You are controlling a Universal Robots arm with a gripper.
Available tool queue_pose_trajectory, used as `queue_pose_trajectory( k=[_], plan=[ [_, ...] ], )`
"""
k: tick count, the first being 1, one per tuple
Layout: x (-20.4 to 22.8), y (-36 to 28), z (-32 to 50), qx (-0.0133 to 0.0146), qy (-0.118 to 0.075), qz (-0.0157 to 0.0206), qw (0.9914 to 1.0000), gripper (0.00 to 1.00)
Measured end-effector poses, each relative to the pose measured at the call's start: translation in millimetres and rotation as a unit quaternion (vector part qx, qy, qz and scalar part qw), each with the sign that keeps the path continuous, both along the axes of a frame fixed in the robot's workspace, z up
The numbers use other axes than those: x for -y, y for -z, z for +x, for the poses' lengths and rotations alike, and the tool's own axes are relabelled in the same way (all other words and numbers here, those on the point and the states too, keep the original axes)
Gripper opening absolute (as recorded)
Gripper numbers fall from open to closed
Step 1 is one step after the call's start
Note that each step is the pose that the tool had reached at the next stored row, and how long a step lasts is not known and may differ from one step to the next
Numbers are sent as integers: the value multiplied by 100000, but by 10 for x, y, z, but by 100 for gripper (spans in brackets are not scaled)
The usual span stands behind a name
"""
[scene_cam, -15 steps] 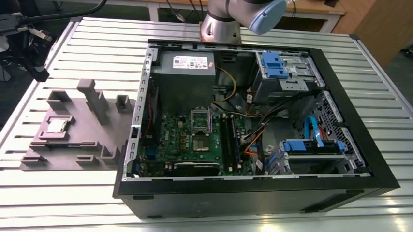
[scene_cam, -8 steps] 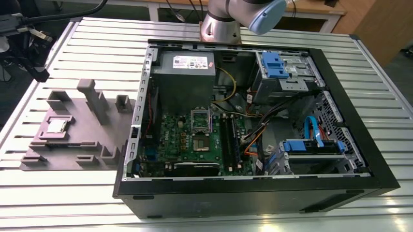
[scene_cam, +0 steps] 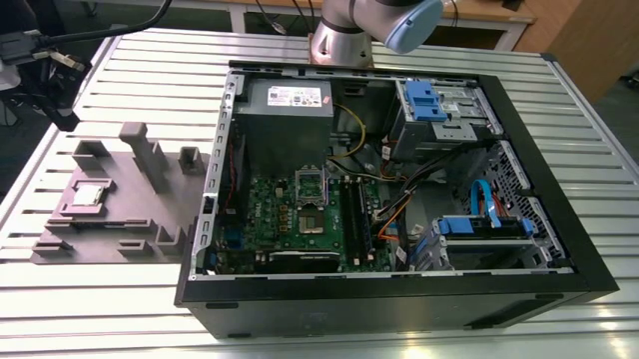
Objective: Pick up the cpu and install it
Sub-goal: 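Reach for the cpu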
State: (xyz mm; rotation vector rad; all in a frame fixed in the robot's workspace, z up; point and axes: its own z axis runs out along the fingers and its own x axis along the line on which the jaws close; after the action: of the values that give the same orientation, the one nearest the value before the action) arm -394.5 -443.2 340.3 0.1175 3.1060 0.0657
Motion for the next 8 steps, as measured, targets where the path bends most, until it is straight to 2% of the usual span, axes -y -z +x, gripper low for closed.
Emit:
queue_pose_trajectory(
  k=[8],
  plan=[
    [0,68,-2,-2,-1,-2,100000,10]
  ],
)
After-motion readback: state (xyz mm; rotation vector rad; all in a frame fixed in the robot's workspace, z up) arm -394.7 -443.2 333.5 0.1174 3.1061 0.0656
